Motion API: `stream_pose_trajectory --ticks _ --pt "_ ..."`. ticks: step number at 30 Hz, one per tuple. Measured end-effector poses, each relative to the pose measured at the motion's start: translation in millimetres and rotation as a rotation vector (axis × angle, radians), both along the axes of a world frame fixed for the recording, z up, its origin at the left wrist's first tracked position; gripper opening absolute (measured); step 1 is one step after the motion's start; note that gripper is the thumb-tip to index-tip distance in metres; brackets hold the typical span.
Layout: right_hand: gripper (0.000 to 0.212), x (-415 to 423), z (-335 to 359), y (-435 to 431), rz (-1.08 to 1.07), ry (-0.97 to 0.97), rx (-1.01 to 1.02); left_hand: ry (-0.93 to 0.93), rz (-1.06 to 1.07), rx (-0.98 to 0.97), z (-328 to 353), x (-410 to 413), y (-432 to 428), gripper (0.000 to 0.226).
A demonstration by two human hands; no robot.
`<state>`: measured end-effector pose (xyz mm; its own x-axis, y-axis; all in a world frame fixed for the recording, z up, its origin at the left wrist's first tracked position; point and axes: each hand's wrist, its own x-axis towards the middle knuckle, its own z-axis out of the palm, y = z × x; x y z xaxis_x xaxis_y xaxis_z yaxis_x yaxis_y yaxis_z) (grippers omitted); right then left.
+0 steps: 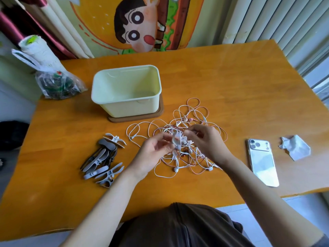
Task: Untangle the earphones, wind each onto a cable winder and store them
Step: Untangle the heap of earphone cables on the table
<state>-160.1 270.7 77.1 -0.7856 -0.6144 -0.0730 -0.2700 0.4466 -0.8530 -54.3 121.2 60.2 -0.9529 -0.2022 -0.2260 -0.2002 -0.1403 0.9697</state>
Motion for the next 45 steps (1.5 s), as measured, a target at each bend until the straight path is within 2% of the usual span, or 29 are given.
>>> stream_pose_trajectory --ticks 4,10,14,17,22,26,31,34,37,39,45 --pt "0.022 6.8 2.3 0.5 -0.019 -0.099 -0.074 0.034 0.176 0.255 2.1 -2.1 6.6 0.025" --pt "0.022 21.8 -3.6 -7.9 -0.020 -0.101 -0.114 0.056 0.282 0.490 7.9 -5.5 16.1 0.024" --pt "0.025 28.2 -5.7 -11.7 -0.012 -0.081 -0.135 0.020 0.353 0.531 7.1 -4.7 15.4 0.025" --pt "0.023 30.8 -3.4 -15.5 0.014 -0.087 -0.128 0.013 0.396 0.575 4.7 -5.0 14.4 0.017" --pt "0.034 34.8 -4.9 -16.1 0.037 -0.131 -0.091 0.048 0.443 0.636 8.4 -6.5 10.1 0.011" --pt "0.025 36.3 -3.3 -15.9 0.022 -0.050 -0.074 0.041 0.522 0.586 7.5 -7.7 10.0 0.009" --pt "0.020 39.7 -3.9 -15.7 0.072 0.091 -0.020 -0.007 0.633 0.407 4.9 -10.1 13.2 0.006" --pt "0.021 41.4 -0.5 -17.5 0.105 0.130 -0.013 -0.033 0.656 0.206 1.3 -9.8 14.0 0.009" --pt "0.021 37.5 2.7 -15.7 0.109 0.137 0.005 0.014 0.530 -0.252 -2.1 -6.5 9.1 0.013" --pt "0.021 33.2 3.9 -12.1 0.142 0.156 0.058 0.042 0.422 -0.461 -4.5 -4.4 2.6 0.011" --pt "0.020 15.1 16.1 -5.0 0.209 0.149 0.148 0.032 0.222 -0.696 -11.2 2.0 -5.9 0.011"
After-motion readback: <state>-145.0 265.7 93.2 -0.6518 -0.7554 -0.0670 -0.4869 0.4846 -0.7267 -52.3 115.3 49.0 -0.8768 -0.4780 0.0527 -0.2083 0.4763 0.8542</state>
